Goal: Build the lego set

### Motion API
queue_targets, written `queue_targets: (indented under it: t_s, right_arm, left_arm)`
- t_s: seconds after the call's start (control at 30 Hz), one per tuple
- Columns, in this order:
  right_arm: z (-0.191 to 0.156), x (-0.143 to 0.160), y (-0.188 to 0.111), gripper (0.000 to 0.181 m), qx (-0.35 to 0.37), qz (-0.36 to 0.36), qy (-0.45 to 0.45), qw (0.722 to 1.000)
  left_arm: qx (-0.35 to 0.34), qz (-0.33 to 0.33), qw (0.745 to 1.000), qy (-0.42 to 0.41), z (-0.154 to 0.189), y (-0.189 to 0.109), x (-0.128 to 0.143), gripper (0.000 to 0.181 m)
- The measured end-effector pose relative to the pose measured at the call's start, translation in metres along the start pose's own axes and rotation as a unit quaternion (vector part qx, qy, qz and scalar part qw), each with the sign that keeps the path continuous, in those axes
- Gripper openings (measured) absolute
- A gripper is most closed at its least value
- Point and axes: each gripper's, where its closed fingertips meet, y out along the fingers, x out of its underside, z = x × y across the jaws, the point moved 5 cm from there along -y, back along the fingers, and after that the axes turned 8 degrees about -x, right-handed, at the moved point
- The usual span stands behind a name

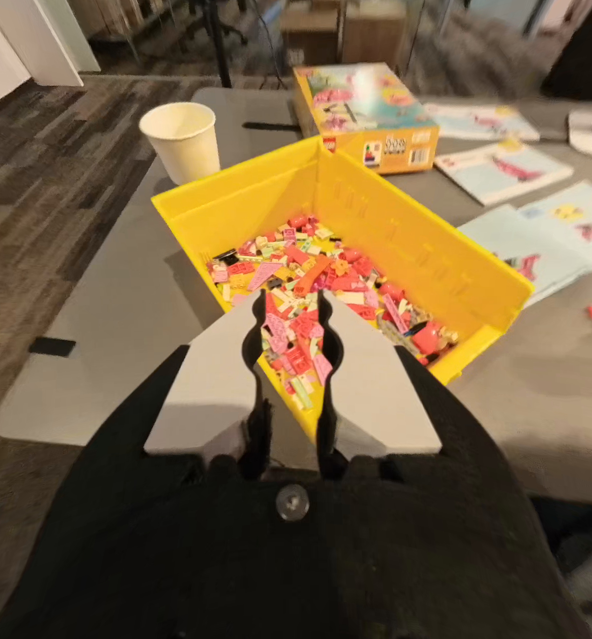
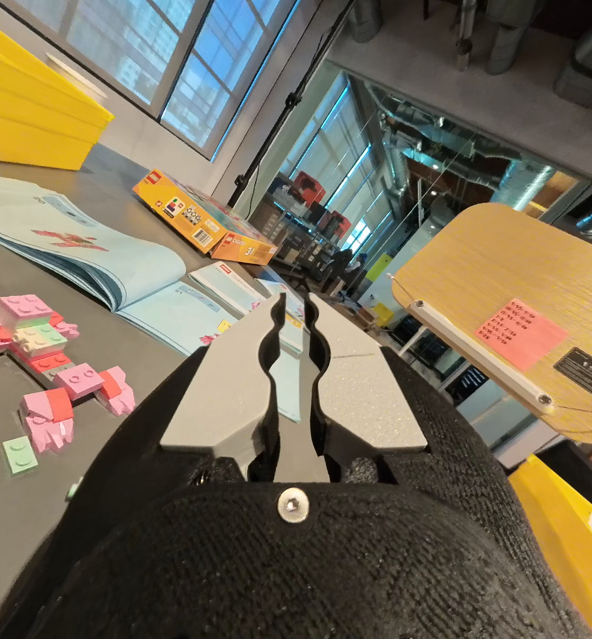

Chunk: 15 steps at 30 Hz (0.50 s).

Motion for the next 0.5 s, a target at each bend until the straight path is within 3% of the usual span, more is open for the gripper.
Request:
queue_targets:
  t_s: [0.13, 0.3, 0.37, 0.5]
  right_arm:
    - [0.003, 0.005, 0.002, 0.008, 0.01, -0.013, 0.003, 1.0]
    - [0.002, 0.004, 0.002, 0.007, 0.009, -0.009, -0.001, 1.0]
    - [0.001, 0.004, 0.002, 0.006, 0.007, -0.01, -0.005, 1.0]
    - [0.001, 0.004, 0.002, 0.005, 0.009, -0.012, -0.008, 1.0]
  left_arm:
    - [-0.06, 0.049, 0.993, -0.084, -0.006, -0.002, 0.023, 0.055]
    - [-0.068, 0.058, 0.99, -0.112, -0.016, -0.005, 0.028, 0.059]
    - [-0.062, 0.07, 0.99, -0.109, -0.016, -0.008, 0.023, 0.054]
    - [-0.008, 0.062, 0.997, -0.048, -0.002, -0.001, 0.0, 0.017]
